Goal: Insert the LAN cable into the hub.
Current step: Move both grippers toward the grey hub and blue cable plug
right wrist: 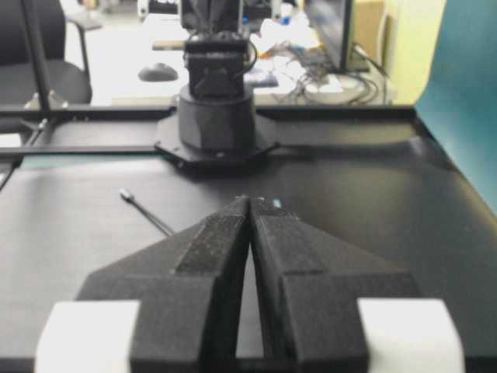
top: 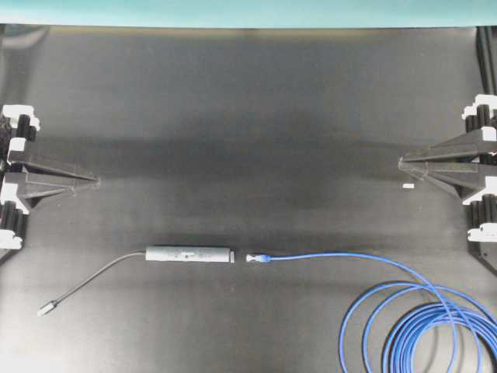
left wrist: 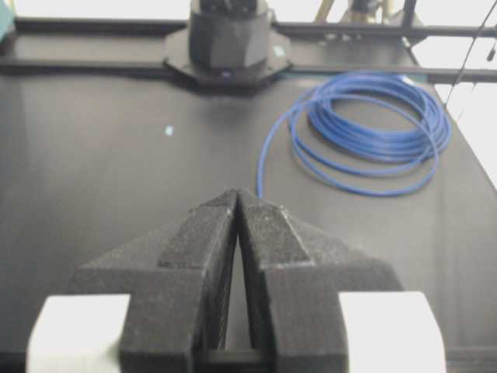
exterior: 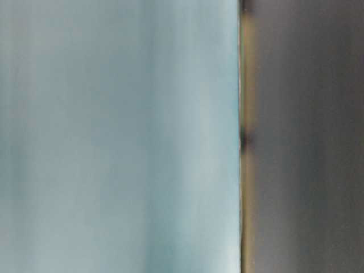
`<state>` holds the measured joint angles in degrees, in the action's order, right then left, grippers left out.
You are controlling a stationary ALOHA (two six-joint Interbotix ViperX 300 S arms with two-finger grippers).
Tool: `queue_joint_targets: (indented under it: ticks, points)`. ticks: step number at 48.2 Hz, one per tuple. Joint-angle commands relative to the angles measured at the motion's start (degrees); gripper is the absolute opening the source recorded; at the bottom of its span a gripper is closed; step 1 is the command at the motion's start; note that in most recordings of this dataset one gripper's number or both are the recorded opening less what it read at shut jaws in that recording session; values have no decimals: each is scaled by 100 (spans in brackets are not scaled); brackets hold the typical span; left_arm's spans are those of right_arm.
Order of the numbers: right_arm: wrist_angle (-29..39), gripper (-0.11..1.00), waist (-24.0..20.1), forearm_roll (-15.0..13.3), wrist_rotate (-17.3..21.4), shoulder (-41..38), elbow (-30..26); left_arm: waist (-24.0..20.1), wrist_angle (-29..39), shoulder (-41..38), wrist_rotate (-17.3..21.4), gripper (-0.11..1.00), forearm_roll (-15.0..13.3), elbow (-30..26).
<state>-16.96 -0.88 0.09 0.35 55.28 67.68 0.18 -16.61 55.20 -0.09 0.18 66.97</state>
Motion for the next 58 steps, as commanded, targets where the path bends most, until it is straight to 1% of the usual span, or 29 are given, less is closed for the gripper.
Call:
queue_joint_targets:
  ticks: [1, 3, 6, 11, 16, 21, 26, 31, 36, 41, 46, 51, 52, 54, 56, 58]
  points:
    - [26, 3, 53, 44, 97, -123, -123, -26, 563, -308, -79, 6, 237, -211]
    - [255, 3, 53, 167, 123, -255, -158, -9, 879, -439, -123, 5, 237, -352]
    - [756, 0, 44, 281, 211, -431, -272, 26, 1345, -633, -185, 1, 237, -571]
    - [1591, 0, 26, 290, 413, -800, -483, 141, 2092, -905, -176, 1, 237, -940]
    - [2153, 0, -44, 290, 448, -1151, -694, 220, 2760, -1178, -176, 1, 237, -1230]
    - [2549, 0, -114, 290, 439, -1564, -896, 369, 3366, -1477, -141, 1, 246, -1512]
    - [2848, 0, -202, 264, 431, -2013, -1143, 431, 3709, -1767, -149, 1, 246, -1652]
    - [3111, 0, -334, 193, 431, -2540, -1450, 580, 3788, -2188, -149, 1, 246, -1802]
    - [3401, 0, -431, 123, 404, -3032, -1723, 606, 3841, -2610, -185, 1, 246, -1951]
    - [3753, 0, -483, 97, 290, -3507, -2039, 615, 3823, -3015, -193, 1, 237, -2109]
    - [3902, 0, -501, 105, 132, -3814, -2250, 615, 3744, -3401, -193, 1, 246, -2259]
    - [3885, 1, -510, 97, 0, -3999, -2373, 606, 3551, -3612, -193, 2, 237, -2215]
    - [3876, 0, -510, 105, -18, -4017, -2391, 606, 3472, -3639, -202, 3, 237, -2180]
    - [3841, 0, -501, 97, -35, -4052, -2408, 606, 3243, -3700, -229, 8, 237, -2092]
    - [3779, 0, -501, 97, -44, -4061, -2408, 624, 2927, -3727, -237, 16, 237, -1986]
    - [3709, 0, -501, 97, -44, -4069, -2399, 633, 2505, -3753, -255, 27, 246, -1837]
